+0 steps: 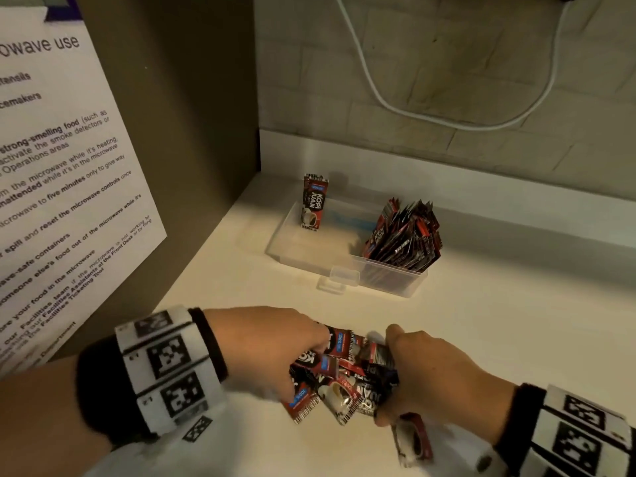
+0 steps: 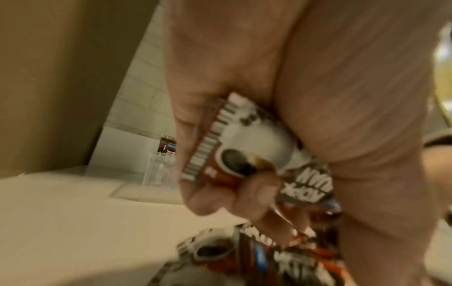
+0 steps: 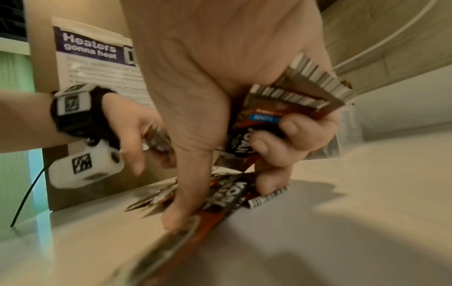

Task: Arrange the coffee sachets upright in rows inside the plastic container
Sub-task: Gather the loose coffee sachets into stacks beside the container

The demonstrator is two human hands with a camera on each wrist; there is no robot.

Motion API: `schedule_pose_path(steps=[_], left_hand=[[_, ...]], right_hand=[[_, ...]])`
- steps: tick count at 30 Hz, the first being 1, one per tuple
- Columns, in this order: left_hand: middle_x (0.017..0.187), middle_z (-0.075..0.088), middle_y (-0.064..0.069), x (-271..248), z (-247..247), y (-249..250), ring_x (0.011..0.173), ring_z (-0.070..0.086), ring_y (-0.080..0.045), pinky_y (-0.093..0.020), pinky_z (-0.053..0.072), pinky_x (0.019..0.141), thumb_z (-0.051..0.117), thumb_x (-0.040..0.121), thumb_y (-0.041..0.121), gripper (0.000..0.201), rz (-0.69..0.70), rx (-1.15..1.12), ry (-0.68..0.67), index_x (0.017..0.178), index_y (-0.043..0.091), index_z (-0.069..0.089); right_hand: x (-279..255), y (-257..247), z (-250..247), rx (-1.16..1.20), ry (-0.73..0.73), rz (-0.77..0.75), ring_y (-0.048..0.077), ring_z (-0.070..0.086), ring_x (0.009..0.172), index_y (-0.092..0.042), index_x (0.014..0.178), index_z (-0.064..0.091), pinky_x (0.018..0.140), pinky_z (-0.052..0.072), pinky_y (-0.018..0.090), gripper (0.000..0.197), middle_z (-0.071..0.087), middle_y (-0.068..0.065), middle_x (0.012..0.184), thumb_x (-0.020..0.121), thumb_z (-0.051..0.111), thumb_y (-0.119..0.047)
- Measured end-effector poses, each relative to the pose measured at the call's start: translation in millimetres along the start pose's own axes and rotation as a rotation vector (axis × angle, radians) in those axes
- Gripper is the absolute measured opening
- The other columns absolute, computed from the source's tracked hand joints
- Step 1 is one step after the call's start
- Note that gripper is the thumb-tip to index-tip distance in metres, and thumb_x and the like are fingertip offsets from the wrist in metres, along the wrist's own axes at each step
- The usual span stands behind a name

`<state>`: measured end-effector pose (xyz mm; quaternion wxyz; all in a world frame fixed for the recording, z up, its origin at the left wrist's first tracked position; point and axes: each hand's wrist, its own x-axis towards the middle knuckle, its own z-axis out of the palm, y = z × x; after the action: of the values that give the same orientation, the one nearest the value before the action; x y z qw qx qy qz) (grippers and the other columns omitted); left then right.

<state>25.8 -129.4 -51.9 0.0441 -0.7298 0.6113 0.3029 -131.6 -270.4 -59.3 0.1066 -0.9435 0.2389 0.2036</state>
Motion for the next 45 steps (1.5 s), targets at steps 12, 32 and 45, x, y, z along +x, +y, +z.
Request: schedule_pose_path(steps=[12,32,45], left_hand=[[0.117,0.044,0.005,21,4,10,0.088,0.042,-0.01,-0.027,0.04,0.075,0.07,0.083,0.037,0.056,0.013,0.144,0.131,0.133,0.025,0.048],[0.091,0.058,0.013,-27,8,-16,0.084,0.058,-0.011,-0.034,0.051,0.077,0.052,0.086,0.023,0.029,-0.034,-0.088,0.071,0.074,0.05,0.049],[0.092,0.062,0.006,-1,12,-18,0.085,0.057,-0.014,-0.032,0.048,0.074,0.063,0.082,0.046,0.018,0.0,0.137,0.059,0.085,0.031,0.054]], right_hand=[[8,27,-27,0.292,0.239,-0.163,0.008,0.057,0.073,-0.023,0.085,0.059,0.064,0.043,0.016,0.013,0.063,-0.007,0.085,0.088,0.056,-0.01],[70,-44,-17,0.042,0.151,-0.368,0.025,0.059,0.091,-0.013,0.097,0.058,0.069,0.041,0.029,0.019,0.063,0.008,0.099,0.085,0.062,-0.027],[23,12,-19,0.113,0.021,-0.271,0.01,0.06,0.082,-0.026,0.093,0.061,0.072,0.05,0.025,0.038,0.066,-0.01,0.092,0.065,0.082,-0.038]])
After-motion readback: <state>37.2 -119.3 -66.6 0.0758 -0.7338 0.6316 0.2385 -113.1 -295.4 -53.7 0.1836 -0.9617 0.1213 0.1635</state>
